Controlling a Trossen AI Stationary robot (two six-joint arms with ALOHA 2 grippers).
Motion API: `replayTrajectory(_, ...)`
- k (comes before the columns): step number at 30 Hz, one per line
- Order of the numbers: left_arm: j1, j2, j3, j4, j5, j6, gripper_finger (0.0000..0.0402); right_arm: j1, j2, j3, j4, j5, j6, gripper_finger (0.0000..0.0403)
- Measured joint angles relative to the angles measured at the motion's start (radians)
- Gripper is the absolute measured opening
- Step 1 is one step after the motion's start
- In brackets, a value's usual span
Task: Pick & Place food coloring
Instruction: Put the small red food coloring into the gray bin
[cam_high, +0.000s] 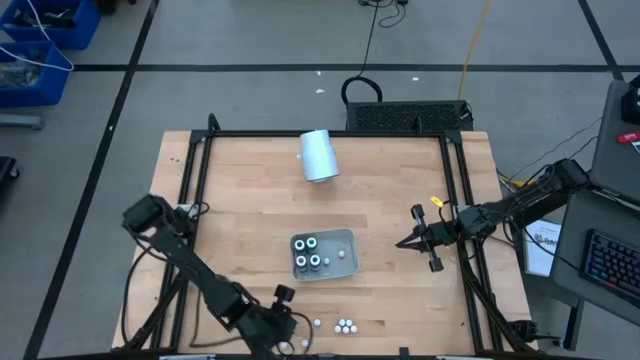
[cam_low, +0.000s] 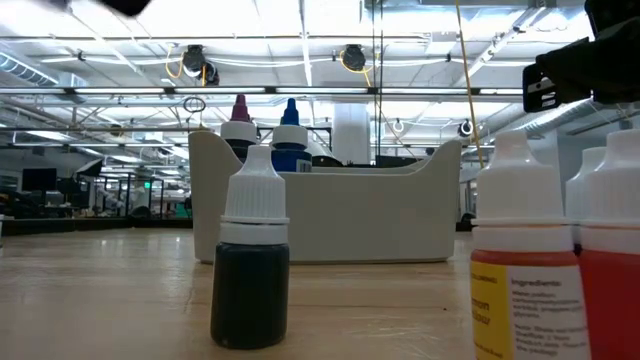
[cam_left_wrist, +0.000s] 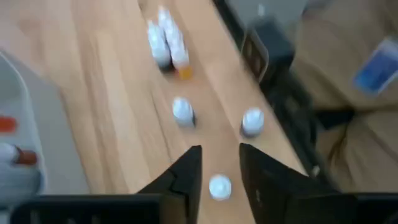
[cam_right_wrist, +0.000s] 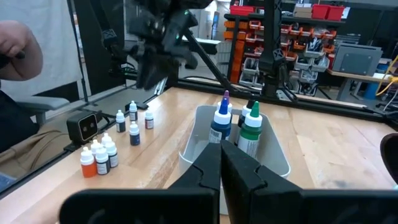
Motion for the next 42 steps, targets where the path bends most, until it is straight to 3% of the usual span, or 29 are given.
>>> replayTrajectory(6, 0.013, 0.063, 0.027, -0.016, 0.113, -0.008, 0.0193, 0.000, 0.000, 0.000, 0.000, 0.000, 0.000, 0.0000)
replayTrajectory(14, 0.047, 0.068, 0.011, -0.037, 0.114, -0.054, 0.0245, 0.000, 0.000, 0.000, 0.000, 0.000, 0.000, 0.0000)
replayTrajectory(22, 0.076, 0.068, -0.072, 0.022, 0.195, -0.059, 0.0241, 0.000, 0.000, 0.000, 0.000, 0.000, 0.004, 0.0000)
replayTrajectory(42, 0.075, 0.118, -0.077, 0.088, 0.223, -0.046, 0.0195, 0.000, 0.000, 0.000, -0.001, 0.000, 0.004, 0.0000)
